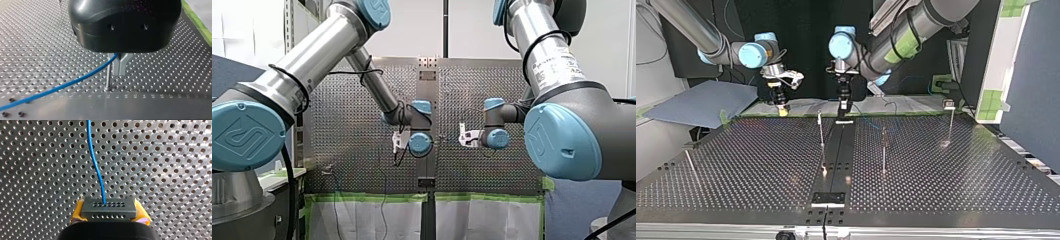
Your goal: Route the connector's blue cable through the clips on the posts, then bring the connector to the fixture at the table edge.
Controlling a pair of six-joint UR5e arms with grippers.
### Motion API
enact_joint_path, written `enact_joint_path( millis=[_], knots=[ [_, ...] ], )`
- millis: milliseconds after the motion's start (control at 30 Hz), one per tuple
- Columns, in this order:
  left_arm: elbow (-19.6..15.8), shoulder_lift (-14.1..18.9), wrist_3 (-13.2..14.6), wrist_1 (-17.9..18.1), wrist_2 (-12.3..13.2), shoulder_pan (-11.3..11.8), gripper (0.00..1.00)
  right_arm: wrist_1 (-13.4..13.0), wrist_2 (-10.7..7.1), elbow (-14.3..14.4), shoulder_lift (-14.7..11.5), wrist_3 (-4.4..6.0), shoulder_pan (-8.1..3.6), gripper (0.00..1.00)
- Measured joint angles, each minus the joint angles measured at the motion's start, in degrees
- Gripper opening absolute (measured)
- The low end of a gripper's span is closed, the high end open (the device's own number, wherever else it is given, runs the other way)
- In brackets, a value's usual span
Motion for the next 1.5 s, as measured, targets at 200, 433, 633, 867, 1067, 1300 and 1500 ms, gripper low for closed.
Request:
enact_joint_path(
  millis=[200,433,633,867,1067,1300,1500],
  knots=[
    [1.50,-1.19,-0.91,0.08,0.01,-0.08,0.00,-0.48,-0.69,0.00,0.07,0.24,-0.96,0.00],
    [2.01,-1.31,-1.01,0.00,0.05,0.16,0.00,-1.34,-1.35,0.00,0.15,1.09,-1.84,0.00],
    [2.03,-1.35,-0.95,0.06,0.46,0.34,0.00,-1.69,-1.58,-0.01,0.21,1.28,-2.68,0.00],
    [2.66,-1.93,-0.96,-0.14,1.10,0.47,0.00,-1.98,-2.00,0.00,0.28,1.43,-3.39,0.00],
    [3.34,-2.15,-0.96,-0.39,1.20,0.49,0.00,-2.22,-2.23,0.00,0.34,1.50,-4.00,0.00],
    [3.59,-2.21,-1.01,-0.45,1.54,0.52,0.00,-2.66,-2.39,0.00,0.45,1.50,-4.47,0.00],
    [3.67,-2.18,-1.03,-0.45,1.89,0.66,0.00,-2.92,-2.61,-0.34,1.00,1.39,-4.55,0.00]
  ],
)
